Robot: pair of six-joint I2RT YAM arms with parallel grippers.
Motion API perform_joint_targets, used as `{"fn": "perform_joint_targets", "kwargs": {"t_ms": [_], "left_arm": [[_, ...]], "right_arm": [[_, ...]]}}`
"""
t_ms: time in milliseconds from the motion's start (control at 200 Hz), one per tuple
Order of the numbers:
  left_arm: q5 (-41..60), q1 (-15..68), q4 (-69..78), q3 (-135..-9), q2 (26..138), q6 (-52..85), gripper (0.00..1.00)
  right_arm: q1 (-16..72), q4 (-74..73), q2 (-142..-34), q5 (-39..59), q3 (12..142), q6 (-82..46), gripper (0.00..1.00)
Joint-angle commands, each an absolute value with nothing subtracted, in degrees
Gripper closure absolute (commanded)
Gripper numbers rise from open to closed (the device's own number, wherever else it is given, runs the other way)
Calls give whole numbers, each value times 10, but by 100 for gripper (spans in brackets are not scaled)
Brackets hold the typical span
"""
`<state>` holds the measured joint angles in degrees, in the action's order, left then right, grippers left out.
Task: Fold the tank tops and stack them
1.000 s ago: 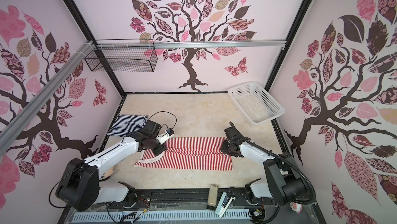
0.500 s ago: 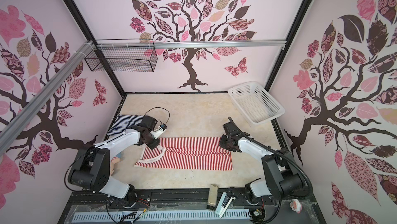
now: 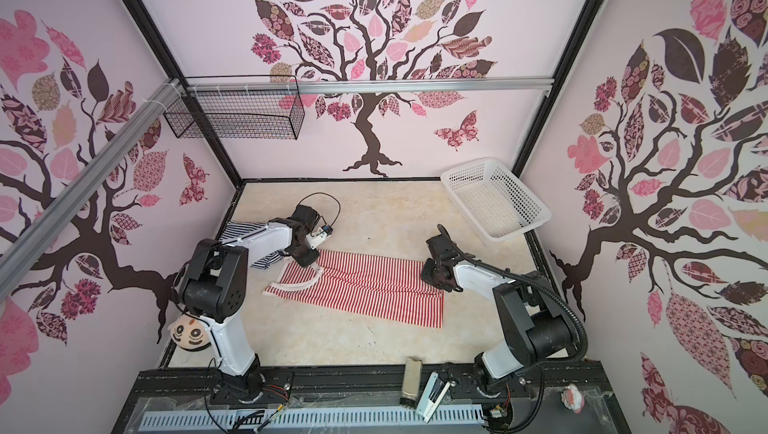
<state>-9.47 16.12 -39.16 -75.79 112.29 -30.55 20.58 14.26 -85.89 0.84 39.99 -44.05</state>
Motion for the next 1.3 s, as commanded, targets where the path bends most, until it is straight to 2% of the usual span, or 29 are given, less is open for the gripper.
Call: {"fn": "perform_joint_targets", "kwargs": {"t_ms": [0, 260, 405, 490, 560, 630, 765, 876, 1076, 1296], "left_arm": [[-105, 183, -420, -855, 1220, -323, 65], [-148, 250, -499, -1224, 1439, -351, 62], [-184, 267, -527, -1431, 1540, -347, 59], [-193, 268, -520, -1478, 1544, -325, 58], [-189, 267, -492, -1442, 1497, -297, 58], [-165, 264, -444, -1340, 1413, -266, 57], [-85, 261, -363, -1126, 1239, -207, 56], [-18, 268, -357, -987, 1147, -181, 56], [28, 282, -369, -855, 1087, -156, 56], [85, 289, -380, -809, 1092, -140, 56]], "right_arm": [[213, 223, -817, -19, 356, -471, 83], [273, 268, -717, -26, 307, -536, 82], [365, 282, -712, -44, 316, -592, 81], [436, 300, -723, -60, 346, -618, 81], [479, 336, -729, -78, 386, -614, 81], [500, 364, -707, -102, 413, -606, 80], [498, 361, -637, -152, 413, -586, 73], [471, 342, -633, -168, 404, -553, 71], [413, 277, -672, -134, 401, -508, 72], [359, 217, -737, -93, 391, -480, 71]]}}
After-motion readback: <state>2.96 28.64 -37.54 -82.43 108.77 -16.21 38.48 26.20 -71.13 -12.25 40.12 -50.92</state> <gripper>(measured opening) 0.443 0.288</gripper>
